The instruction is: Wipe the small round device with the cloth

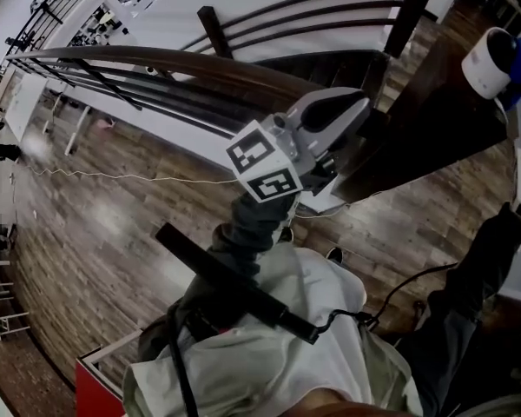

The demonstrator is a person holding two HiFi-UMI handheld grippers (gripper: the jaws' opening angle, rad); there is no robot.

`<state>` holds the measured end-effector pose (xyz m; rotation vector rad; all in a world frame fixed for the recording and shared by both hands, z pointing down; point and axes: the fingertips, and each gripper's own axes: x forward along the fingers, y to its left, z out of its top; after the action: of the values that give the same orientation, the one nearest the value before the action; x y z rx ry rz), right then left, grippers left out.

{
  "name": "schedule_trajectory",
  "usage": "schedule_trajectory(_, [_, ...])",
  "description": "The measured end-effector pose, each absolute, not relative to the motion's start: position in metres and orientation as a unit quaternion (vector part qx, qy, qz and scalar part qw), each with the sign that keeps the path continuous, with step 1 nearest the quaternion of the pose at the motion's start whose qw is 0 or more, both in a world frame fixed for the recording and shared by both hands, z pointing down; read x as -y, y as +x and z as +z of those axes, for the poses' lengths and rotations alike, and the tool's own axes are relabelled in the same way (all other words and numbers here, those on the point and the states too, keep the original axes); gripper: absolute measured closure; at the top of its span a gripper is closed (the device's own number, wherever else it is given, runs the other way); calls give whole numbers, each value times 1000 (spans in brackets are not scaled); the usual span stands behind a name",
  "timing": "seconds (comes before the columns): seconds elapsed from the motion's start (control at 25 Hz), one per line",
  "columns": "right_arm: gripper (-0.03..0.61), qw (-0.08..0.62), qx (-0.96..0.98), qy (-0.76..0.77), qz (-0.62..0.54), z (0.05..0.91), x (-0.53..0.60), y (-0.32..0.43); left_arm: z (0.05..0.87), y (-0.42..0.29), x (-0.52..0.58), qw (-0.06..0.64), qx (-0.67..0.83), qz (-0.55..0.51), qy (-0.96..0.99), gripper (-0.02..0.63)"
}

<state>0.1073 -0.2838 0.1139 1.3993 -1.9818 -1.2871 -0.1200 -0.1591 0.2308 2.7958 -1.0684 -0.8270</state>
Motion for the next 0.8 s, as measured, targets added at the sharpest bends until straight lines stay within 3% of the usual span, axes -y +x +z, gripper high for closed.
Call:
schedule_trajectory(0.44, [525, 312, 709, 419, -473, 178, 248, 82, 236, -115, 154, 24, 356, -260, 897, 617])
schedule_trajectory(0.8, [525, 202, 731, 485, -436, 124, 276, 109, 236, -94, 151, 29, 338, -262, 904, 617])
